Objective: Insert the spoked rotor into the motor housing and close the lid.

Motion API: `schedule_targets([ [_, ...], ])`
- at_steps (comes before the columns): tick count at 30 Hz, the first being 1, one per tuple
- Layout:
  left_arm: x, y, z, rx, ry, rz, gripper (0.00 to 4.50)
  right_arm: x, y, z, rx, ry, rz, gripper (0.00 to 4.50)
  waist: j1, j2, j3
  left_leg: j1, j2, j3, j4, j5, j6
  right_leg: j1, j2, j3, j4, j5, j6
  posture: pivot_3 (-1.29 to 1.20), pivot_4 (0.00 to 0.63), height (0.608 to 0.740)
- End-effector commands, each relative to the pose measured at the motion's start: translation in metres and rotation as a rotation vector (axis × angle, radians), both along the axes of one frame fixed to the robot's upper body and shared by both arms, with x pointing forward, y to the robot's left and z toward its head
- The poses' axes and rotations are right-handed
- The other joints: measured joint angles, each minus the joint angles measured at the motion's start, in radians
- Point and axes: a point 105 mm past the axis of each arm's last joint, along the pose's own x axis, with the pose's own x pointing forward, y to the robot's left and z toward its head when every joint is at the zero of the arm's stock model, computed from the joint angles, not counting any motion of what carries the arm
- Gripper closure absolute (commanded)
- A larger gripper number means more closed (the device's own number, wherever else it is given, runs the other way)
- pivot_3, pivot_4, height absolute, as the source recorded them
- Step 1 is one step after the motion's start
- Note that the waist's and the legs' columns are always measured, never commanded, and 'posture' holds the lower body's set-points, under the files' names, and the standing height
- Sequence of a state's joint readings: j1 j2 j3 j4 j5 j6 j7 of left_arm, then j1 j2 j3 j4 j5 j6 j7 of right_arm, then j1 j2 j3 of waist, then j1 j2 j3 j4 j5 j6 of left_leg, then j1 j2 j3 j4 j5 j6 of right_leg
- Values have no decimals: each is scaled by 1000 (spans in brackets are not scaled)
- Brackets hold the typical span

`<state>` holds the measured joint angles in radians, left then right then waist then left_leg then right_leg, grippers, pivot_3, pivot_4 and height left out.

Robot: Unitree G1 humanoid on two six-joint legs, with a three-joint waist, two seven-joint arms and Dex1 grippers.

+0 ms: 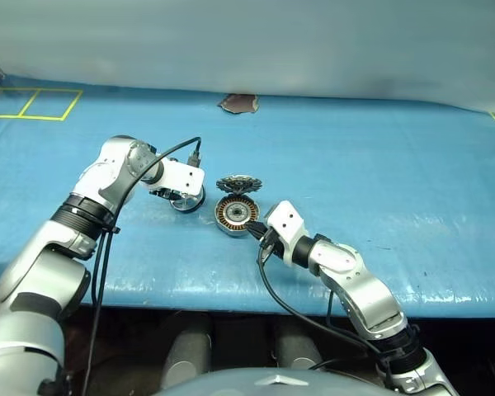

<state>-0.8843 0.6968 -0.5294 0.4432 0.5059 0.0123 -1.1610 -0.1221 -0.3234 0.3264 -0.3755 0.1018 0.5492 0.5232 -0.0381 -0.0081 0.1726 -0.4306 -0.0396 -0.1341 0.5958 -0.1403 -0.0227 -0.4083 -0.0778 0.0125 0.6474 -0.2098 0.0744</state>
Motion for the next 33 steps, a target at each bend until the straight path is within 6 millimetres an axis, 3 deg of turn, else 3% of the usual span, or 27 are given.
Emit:
schedule_targets([
  [1, -6, 5, -13, 16, 48, 15, 1564, -2, 4, 16, 30, -55, 11, 4500, 0, 0, 0, 0, 0, 0, 0, 0, 0, 0, 0, 0, 0, 0, 0, 0, 150, 740],
  [11, -9, 8, -24, 7, 86, 42, 1564, 0, 3, 16, 35, -56, -6, 4500, -4, 0, 0, 0, 0, 0, 0, 0, 0, -1, 0, 0, 2, 0, 0, 0, 150, 740],
  [16, -7, 8, -21, -12, 78, 45, 2947, 1, 1, 16, 36, -58, -20, 4500, -2, 0, 0, 0, 0, 0, 0, 0, 0, -1, 0, 0, 2, 0, 0, 0, 150, 740],
  [24, -9, 11, -11, -94, 75, 43, 2947, 2, -6, 14, 32, -54, -50, 4500, -2, 0, 0, 0, 0, 0, 1, 0, 0, -1, 0, 0, 2, 0, 0, 0, 150, 740],
  [33, -37, 2, -10, -267, 243, -86, 2947, 3, -20, 11, 8, -61, -82, 4500, -1, 0, 0, -1, 0, 0, 1, 0, 0, -2, 0, 0, 2, 0, -1, 0, 150, 740],
])
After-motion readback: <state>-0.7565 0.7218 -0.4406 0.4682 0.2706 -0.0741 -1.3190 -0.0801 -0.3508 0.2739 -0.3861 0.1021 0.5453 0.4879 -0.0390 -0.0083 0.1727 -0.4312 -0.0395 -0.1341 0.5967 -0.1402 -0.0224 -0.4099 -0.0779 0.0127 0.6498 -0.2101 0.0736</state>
